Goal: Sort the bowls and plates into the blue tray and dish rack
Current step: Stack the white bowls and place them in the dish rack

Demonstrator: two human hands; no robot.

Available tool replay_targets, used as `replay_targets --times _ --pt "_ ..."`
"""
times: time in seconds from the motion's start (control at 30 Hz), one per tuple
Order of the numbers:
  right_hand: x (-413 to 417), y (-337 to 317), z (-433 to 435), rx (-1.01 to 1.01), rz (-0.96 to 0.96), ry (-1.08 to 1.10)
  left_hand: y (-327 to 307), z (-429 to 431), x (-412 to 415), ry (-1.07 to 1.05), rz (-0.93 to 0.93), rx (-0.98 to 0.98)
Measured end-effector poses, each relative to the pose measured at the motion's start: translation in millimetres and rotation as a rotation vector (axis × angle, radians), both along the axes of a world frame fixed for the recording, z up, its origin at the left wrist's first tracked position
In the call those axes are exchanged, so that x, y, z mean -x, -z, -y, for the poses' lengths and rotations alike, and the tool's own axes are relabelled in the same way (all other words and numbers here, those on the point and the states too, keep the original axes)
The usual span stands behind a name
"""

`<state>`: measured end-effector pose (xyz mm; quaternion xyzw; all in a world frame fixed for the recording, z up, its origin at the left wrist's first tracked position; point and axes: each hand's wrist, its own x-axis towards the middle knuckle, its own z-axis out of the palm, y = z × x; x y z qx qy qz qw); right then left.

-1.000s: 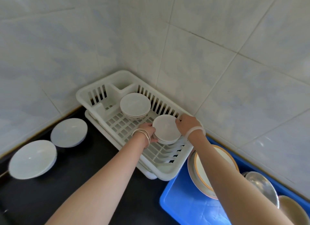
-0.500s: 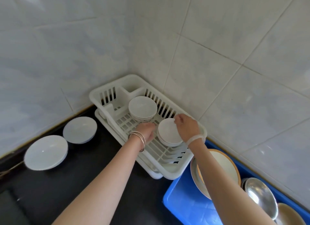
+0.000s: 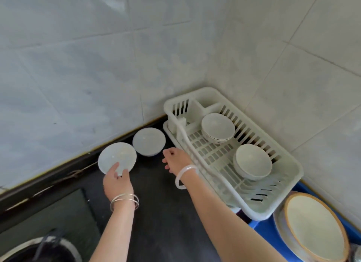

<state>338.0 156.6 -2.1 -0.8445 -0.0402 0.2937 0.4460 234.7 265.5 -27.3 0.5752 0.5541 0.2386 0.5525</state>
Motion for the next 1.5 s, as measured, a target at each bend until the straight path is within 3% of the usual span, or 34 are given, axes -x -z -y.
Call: replay_targets --times 0.13,0.3,0.4,0.6,0.77,1.2,1.43,1.5 --pt "-15 20 -31 0.073 -0.109 0.032 17 -24 7 -0.092 -0.073 -0.069" --pt "-32 37 -51 -0.017 -0.254 0.197 27 -39 3 -0.132 0.173 0.266" --pt "-35 42 -54 -0.158 -0.342 0.327 31 -46 2 -0.15 0.263 0.345" --pt "-34 35 -49 -0.219 -0.245 0.401 41 -54 8 -0.085 0.284 0.357" --pt "-22 20 -54 -0.24 -0.113 0.254 43 -53 11 -0.111 0.372 0.407" --pt "4 6 -92 0.036 -0.012 0.016 41 -58 11 -0.214 0.452 0.555" --pt "2 10 -96 0.144 0.028 -0.092 43 -73 8 -0.054 0.382 0.568" --pt "1 12 -93 0.08 -0.064 -0.121 42 -76 7 -0.032 0.364 0.582"
